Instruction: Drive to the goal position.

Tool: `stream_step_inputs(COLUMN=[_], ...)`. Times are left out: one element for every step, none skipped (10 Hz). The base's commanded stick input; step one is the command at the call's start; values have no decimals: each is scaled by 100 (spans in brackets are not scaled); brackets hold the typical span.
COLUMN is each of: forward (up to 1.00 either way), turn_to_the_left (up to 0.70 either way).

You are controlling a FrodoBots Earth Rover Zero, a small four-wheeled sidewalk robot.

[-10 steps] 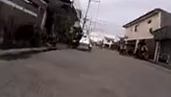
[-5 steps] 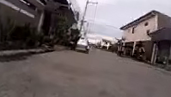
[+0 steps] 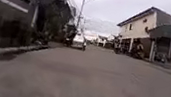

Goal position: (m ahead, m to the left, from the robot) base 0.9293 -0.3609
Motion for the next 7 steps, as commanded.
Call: stream_step_inputs(forward=[70, 70, 70, 70, 70, 70, 70], turn_to_the_left=[-30, -35, -35, -35, -35, -20, 0])
